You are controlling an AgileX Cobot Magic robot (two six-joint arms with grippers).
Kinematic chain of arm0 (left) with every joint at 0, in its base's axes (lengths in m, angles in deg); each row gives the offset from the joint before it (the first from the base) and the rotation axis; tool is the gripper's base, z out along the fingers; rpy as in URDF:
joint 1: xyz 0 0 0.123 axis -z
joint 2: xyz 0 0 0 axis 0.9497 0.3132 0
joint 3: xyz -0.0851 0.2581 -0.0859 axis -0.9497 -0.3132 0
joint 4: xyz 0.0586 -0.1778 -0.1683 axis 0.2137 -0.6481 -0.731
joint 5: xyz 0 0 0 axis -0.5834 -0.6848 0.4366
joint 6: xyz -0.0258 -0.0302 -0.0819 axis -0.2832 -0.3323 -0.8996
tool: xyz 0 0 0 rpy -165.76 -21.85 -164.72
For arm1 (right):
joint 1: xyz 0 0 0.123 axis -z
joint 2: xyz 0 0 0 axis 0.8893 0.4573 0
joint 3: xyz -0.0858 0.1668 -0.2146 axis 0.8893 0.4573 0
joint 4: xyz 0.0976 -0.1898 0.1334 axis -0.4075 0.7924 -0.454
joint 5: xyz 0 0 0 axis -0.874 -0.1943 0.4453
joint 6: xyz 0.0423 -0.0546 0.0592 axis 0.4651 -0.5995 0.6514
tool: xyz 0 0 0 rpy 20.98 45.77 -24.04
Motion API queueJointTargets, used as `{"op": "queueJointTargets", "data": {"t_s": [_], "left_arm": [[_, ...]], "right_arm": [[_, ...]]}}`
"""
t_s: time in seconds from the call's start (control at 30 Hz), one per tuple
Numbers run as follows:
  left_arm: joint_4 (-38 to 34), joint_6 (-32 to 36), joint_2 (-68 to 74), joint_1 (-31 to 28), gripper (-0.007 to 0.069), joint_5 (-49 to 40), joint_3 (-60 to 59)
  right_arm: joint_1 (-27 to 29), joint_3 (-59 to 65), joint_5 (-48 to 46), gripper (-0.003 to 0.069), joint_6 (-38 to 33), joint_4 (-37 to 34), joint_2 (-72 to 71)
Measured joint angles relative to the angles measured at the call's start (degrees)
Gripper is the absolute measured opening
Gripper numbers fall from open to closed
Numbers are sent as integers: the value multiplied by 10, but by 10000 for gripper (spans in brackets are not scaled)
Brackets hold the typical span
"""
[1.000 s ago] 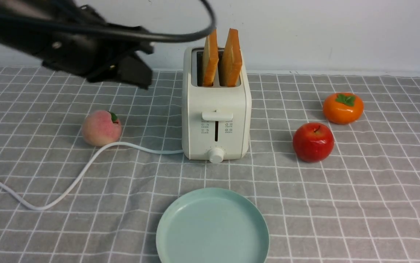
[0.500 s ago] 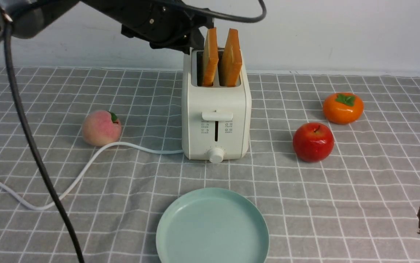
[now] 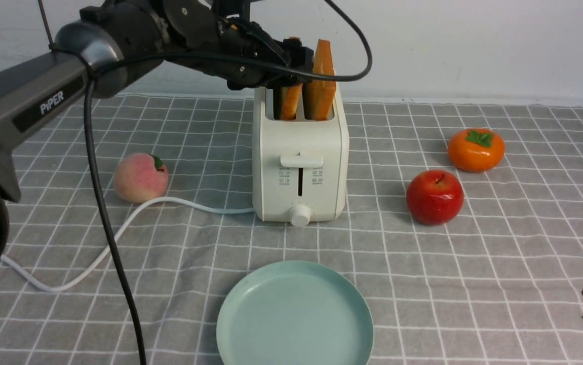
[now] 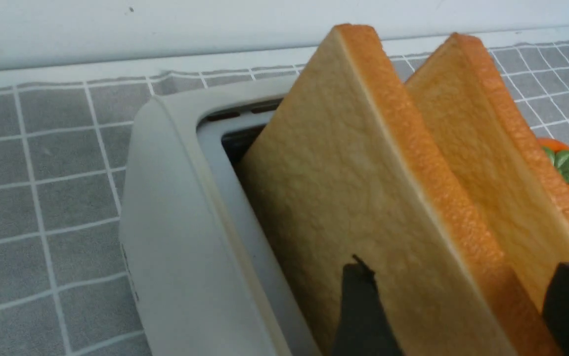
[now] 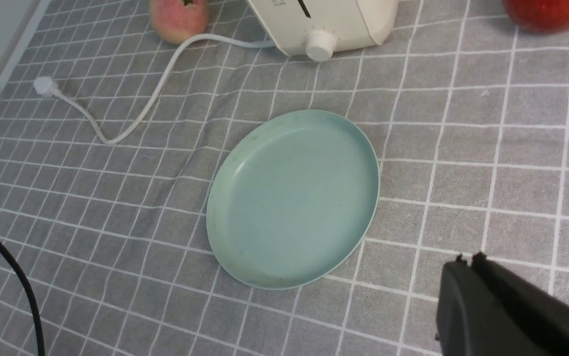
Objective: Take toasted bread from bread machine on grey coffee table place on plate.
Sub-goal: 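Reach for a toast slice standing in the toaster with the left gripper, then place the slice of bread on the plate with the left gripper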
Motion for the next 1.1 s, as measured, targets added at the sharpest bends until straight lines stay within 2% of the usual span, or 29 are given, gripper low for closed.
{"op": "queueJointTargets", "data": {"t_s": [0.03, 0.07, 0.1, 0.13, 0.17, 0.23, 0.4, 0.53, 0.67, 0.7, 0.73, 0.8, 0.93, 1.1], "left_arm": [[0, 3, 0, 0, 421, 0, 0], [0, 11, 4, 0, 322, 2, 0], [0, 12, 4, 0, 322, 2, 0], [0, 21, 5, 0, 175, 3, 0], [1, 23, 4, 0, 116, 1, 0], [6, 26, -2, 0, 64, -2, 0], [23, 26, -40, 0, 89, -14, -1], [73, 18, -131, 0, 89, -37, -1], [120, -33, -215, 0, 89, -108, 1], [133, -66, -250, 0, 89, -153, 3], [134, -66, -254, 0, 89, -159, 3], [143, -118, -303, 0, 89, -249, -6], [139, -158, -349, 0, 89, -306, -85], [77, -138, -397, 0, 89, -283, -252]], "right_arm": [[0, 0, 0, -1, 0, 0, 0], [0, 0, 1, 0, 0, 0, 0], [0, 0, 2, 0, 0, 0, 0], [0, 0, 3, 1, 0, 0, 1], [0, 0, 4, 1, 0, 0, 1], [0, 0, 4, 1, 0, 1, 2], [0, 0, 4, 4, 0, 2, 2], [0, 0, 5, 4, 0, 2, 2], [0, 0, 4, 4, 0, 2, 3], [0, 0, 2, 4, 0, 2, 3], [0, 0, 2, 4, 0, 2, 3], [0, 0, -1, 4, 0, 2, 3], [0, 0, -8, 4, 0, 2, 3], [0, 0, -18, 4, 0, 2, 3]]}}
